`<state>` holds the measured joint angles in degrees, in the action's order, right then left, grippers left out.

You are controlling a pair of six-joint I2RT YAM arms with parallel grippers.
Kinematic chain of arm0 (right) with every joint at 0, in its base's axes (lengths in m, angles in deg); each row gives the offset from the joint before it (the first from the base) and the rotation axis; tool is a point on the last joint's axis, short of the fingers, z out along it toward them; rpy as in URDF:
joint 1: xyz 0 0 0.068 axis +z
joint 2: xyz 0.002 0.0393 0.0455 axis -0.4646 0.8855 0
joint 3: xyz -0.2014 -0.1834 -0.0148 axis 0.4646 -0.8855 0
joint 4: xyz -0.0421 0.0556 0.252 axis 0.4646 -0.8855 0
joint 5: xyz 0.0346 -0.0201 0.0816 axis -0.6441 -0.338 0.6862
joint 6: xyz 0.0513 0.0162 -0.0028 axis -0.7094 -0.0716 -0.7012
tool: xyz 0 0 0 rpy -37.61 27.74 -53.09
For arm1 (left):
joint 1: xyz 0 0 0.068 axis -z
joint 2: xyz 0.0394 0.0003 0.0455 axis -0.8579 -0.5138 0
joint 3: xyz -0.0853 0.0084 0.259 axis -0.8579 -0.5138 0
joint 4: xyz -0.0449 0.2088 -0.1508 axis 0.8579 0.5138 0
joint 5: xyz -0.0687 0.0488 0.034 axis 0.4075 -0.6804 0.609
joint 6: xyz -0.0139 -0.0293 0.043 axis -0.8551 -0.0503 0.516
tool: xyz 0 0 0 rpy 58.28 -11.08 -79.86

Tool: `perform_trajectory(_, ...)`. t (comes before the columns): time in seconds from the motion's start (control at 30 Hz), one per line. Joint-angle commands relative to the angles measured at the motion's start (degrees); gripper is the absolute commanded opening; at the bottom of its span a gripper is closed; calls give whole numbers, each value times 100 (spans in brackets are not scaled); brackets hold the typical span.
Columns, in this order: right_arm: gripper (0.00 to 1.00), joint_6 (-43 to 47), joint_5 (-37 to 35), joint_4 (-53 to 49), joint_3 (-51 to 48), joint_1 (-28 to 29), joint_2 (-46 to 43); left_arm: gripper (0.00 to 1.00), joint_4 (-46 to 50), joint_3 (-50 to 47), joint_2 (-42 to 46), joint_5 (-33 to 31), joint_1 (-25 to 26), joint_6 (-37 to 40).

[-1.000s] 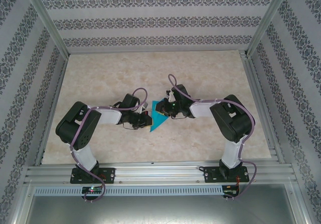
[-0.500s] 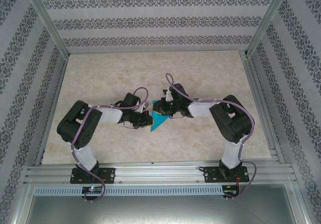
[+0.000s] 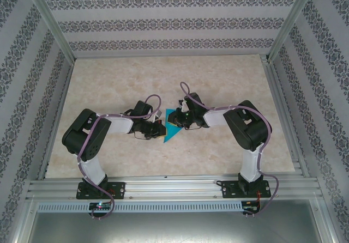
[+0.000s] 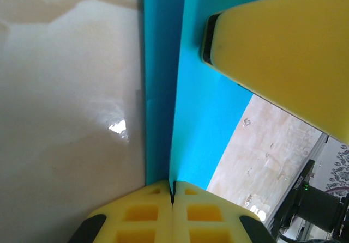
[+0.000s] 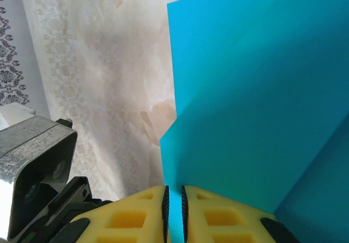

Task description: Fold a paper plane with a square sheet of paper (pick it up from the middle)

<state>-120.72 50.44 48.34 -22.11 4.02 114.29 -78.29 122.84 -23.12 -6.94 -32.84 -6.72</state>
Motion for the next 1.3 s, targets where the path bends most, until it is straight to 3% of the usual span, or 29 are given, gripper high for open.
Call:
perform_trajectory(0.0,17,53,-48,39,65,-59,146,0,338,-68,-243,-119,-57,48)
perform_trajectory(0.2,17,75,46,-9,83,-68,288,0,400,-61,-294,-7,-57,136)
perform_trajectory(0.53,17,168,-91,-383,-16,-68,389,11,607,-65,20,251,-56,303)
perform_trajectory(0.8,17,179,-106,-395,-6,-56,388,5,922,3,76,375,-51,466)
perform_trajectory(0.93,17,202,-133,-459,14,-43,401,12,968,-26,76,520,-49,483)
perform_trajectory(1.27,17,233,-174,-500,4,-24,442,12,1227,1,395,518,-47,628)
